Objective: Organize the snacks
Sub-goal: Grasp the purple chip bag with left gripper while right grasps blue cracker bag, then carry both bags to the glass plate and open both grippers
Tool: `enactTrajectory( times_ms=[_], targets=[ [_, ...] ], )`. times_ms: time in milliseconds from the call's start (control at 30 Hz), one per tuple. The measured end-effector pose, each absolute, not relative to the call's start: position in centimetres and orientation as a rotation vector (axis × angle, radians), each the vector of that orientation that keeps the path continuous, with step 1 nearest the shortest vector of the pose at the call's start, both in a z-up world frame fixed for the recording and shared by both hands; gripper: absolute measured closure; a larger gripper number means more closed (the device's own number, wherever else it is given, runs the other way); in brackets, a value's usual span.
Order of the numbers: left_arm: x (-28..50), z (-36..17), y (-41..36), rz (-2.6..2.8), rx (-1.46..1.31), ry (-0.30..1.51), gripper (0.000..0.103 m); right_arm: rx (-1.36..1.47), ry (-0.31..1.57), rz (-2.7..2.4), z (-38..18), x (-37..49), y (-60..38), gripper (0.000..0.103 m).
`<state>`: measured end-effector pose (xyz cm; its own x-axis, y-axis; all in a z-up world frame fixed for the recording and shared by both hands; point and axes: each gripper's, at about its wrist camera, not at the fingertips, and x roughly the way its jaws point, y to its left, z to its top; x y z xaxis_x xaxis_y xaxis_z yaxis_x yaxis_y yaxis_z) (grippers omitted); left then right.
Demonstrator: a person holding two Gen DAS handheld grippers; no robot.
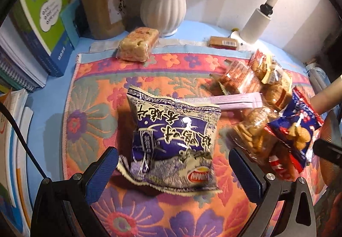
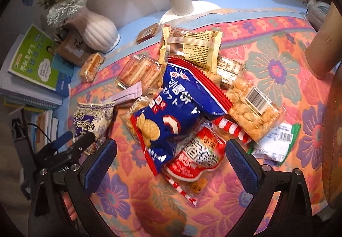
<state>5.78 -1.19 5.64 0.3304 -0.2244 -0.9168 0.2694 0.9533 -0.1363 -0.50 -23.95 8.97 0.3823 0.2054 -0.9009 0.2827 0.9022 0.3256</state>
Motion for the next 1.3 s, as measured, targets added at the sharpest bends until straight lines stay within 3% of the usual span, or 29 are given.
enactTrajectory(
  times_ms=[233,300,567,967,1300],
  targets=[
    [6.8,4.0,-2.2,-0.305,0.073,1.213,0.002,0.463,1.235,-0.066,7.6,1.9,-23.8,0.031],
    [6.9,3.7,-2.5,-0.294,0.092,1.215,0.021,0.437,1.221,-0.072,7.7,2.0,-23.8,0.034],
    [5.8,4.5,-1.6,-0.284,0.068,1.187,0.033,0.412,1.151,-0.1,8.9,0.6,-24.4,0.043],
    [1.5,10.8,-1.3,-0.34,-0.007,1.071,0.034,0.351,1.018,-0.073,14.3,-3.4,-25.8,0.044],
    [-1.4,16.9,-12.0,-0.582,0.067,0.963,0.034,0.341,0.966,-0.189,17.3,-9.4,-32.4,0.044]
  ],
)
